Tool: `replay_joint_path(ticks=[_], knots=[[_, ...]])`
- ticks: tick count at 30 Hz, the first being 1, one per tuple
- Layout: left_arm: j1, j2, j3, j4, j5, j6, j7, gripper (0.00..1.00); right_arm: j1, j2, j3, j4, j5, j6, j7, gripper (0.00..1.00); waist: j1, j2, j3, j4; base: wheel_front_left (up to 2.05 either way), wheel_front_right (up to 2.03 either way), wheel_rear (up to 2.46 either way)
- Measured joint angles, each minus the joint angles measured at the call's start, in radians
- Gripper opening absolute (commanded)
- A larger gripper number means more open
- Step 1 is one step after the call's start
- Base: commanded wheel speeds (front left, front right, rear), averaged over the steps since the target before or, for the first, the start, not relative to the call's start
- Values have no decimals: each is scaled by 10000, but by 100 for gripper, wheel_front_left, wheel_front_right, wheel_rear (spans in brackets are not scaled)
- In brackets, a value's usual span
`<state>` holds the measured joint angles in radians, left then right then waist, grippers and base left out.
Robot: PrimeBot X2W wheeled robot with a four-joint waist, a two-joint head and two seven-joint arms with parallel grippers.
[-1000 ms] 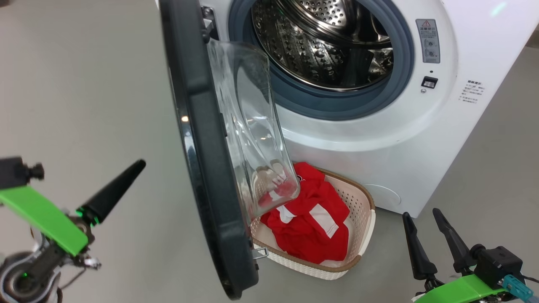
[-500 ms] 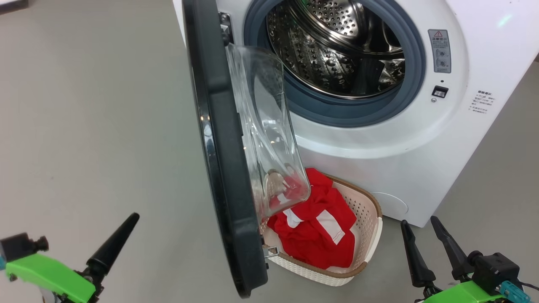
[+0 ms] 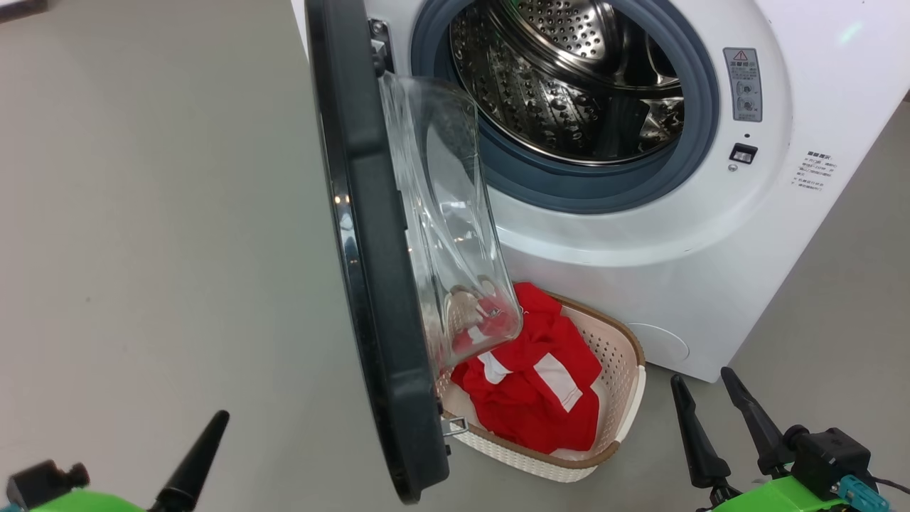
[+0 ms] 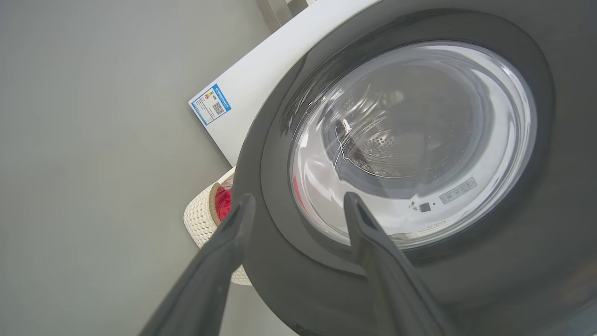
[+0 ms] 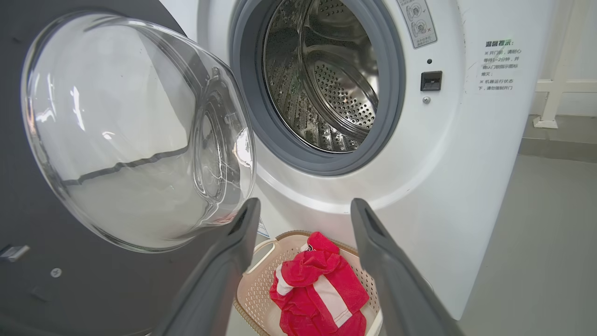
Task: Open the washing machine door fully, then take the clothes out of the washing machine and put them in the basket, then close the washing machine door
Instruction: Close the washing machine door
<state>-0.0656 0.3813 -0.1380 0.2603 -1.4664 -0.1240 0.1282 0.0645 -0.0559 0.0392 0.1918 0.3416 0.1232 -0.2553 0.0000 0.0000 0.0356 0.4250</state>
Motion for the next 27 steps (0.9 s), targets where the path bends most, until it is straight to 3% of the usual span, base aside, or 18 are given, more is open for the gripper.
replay_joint_path(ticks=[17, 27], knots=[[258, -186, -1551, 790, 711, 0, -2527, 100, 0, -2, 40, 29, 0, 0, 0, 100, 0, 0, -53, -41, 0, 0, 0], [250, 88, -2410, 1406, 2560, 0, -3766, 100, 1, -10, 56, 63, 2, 0, 0, 100, 0, 0, -181, -21, 0, 0, 0]])
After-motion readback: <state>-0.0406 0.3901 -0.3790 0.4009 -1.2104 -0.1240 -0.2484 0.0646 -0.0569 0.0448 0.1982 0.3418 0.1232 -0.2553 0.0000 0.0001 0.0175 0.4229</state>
